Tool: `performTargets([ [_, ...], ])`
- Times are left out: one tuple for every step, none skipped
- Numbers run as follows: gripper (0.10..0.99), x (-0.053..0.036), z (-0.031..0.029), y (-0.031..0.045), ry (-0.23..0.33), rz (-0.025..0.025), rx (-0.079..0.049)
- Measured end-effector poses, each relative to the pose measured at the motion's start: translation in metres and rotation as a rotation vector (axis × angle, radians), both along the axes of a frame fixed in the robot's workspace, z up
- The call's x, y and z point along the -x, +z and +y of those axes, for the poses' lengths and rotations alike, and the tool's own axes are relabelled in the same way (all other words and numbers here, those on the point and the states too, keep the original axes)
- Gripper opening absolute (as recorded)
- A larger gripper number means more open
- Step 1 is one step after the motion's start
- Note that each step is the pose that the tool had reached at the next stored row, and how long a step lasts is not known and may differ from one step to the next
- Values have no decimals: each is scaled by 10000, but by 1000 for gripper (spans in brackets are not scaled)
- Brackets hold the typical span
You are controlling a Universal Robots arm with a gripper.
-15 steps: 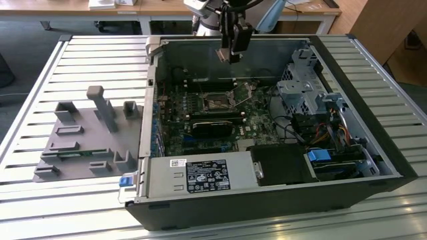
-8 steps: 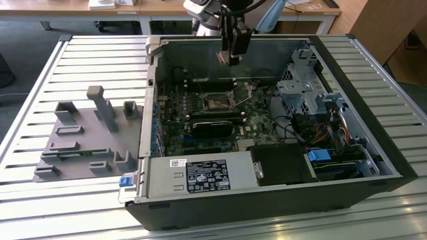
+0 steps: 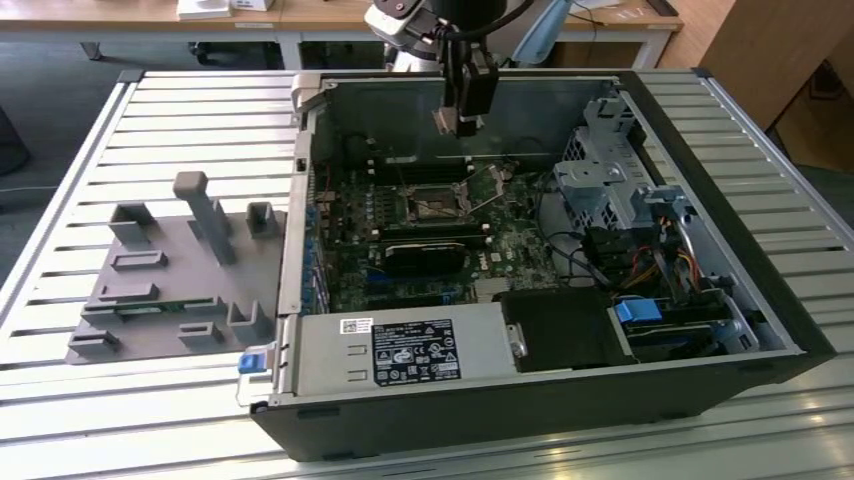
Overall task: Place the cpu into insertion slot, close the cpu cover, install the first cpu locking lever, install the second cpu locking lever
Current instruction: 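Place the cpu into insertion slot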
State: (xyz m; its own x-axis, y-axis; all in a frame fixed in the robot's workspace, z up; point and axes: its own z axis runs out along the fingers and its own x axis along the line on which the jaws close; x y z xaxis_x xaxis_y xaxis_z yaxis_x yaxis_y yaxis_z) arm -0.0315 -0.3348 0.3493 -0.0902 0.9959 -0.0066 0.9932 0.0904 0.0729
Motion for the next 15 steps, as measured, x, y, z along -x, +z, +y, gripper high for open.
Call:
performTargets([
  [541,0,0,-8,0,0,0],
  [541,0,0,-16,0,-1,-1],
  [541,0,0,-25,1,0,0],
  [541,0,0,-32,0,0,0],
  [541,0,0,-37,-4,0,0],
  [541,0,0,-41,-12,0,0],
  [541,0,0,-45,-22,0,-1],
  [541,0,0,-50,-37,0,0],
  [541,0,0,-54,-54,0,0],
  [541,0,0,-59,-78,0,0],
  [541,0,0,-63,-106,0,0],
  [541,0,0,-67,-129,0,0],
  [541,0,0,-71,-152,0,0],
  [541,0,0,-75,-172,0,0],
  [541,0,0,-78,-192,0,0],
])
